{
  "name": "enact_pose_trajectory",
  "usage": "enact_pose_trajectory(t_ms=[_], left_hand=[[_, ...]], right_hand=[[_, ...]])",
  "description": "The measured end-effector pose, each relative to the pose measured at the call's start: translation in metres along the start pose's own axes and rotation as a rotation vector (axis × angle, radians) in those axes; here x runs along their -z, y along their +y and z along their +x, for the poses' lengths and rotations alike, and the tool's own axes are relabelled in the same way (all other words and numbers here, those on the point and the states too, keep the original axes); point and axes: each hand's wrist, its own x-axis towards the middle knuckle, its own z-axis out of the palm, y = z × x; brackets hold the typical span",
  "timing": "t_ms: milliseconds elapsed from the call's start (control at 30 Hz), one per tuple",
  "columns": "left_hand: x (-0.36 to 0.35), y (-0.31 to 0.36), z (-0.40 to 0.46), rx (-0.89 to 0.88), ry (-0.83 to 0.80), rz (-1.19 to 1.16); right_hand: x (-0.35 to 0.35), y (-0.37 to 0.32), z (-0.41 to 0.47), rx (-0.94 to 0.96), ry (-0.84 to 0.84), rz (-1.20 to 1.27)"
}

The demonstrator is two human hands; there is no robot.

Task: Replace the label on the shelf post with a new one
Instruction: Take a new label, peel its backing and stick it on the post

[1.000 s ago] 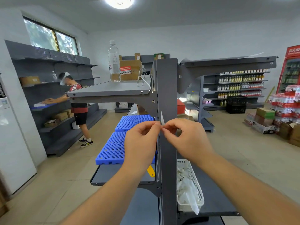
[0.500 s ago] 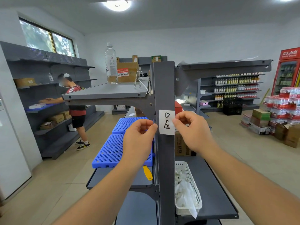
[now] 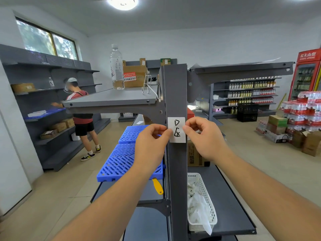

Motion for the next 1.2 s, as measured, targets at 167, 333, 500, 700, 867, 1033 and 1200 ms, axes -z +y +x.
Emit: enact_pose_trajectory(t_ms=[167,333,500,700,867,1033,1200], left_hand=[[-0.002,-0.002,0.003,-0.002,0.011,-0.001],[-0.003,-0.002,0.005,-0.006,0.016,0.013],[-0.007,-0.005,0.009,-0.013,0.032,0.038],[-0.007,-0.004,0.009,-0.020,0.040,0.065],[-0.007,-0.003,0.008,-0.018,0.038,0.058],[-0.006,0.000,0.007,-0.038,0.047,0.072],[-0.006,0.012,0.010,-0.072,0.070,0.151]], right_hand=[[-0.002,0.003,0.001,-0.009,0.017,-0.015],[-0.003,0.004,0.002,-0.011,0.030,-0.031],[-0.005,0.005,0.002,-0.003,0.052,-0.061],[-0.005,0.005,0.001,-0.018,0.095,-0.062],[-0.005,0.003,0.000,-0.023,0.157,-0.023],[-0.005,-0.004,0.007,-0.011,0.190,-0.018],[-0.010,-0.009,0.014,-0.033,0.189,-0.020]])
